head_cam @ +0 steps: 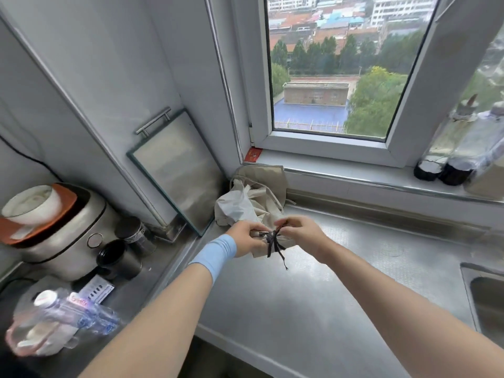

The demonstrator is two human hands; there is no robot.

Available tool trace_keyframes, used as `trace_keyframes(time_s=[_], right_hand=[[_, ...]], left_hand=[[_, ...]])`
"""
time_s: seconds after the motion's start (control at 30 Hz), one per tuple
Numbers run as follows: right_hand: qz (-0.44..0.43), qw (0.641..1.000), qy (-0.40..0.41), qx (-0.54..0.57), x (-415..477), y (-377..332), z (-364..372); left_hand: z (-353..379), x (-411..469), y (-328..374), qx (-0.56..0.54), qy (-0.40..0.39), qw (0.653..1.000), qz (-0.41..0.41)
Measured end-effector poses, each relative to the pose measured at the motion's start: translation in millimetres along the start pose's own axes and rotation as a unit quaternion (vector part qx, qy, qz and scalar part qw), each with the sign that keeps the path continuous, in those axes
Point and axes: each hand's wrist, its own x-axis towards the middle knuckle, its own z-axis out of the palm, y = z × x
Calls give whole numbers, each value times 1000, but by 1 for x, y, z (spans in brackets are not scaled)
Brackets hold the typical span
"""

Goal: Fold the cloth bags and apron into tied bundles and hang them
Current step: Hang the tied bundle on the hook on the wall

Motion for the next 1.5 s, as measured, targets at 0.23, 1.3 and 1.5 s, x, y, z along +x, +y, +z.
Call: trace_keyframes(time_s=[0.23,1.3,1.5], right_hand=[[-126,977,158,-71,62,-118,29],[-413,797,365,-248,166,-597,63],[-414,801,367,-228,171,-649,37]], left_hand=[[-117,9,47,-82,68,991,78],[-538,-15,281,23,373,851,370],[-582,8,322,197,415,819,343]])
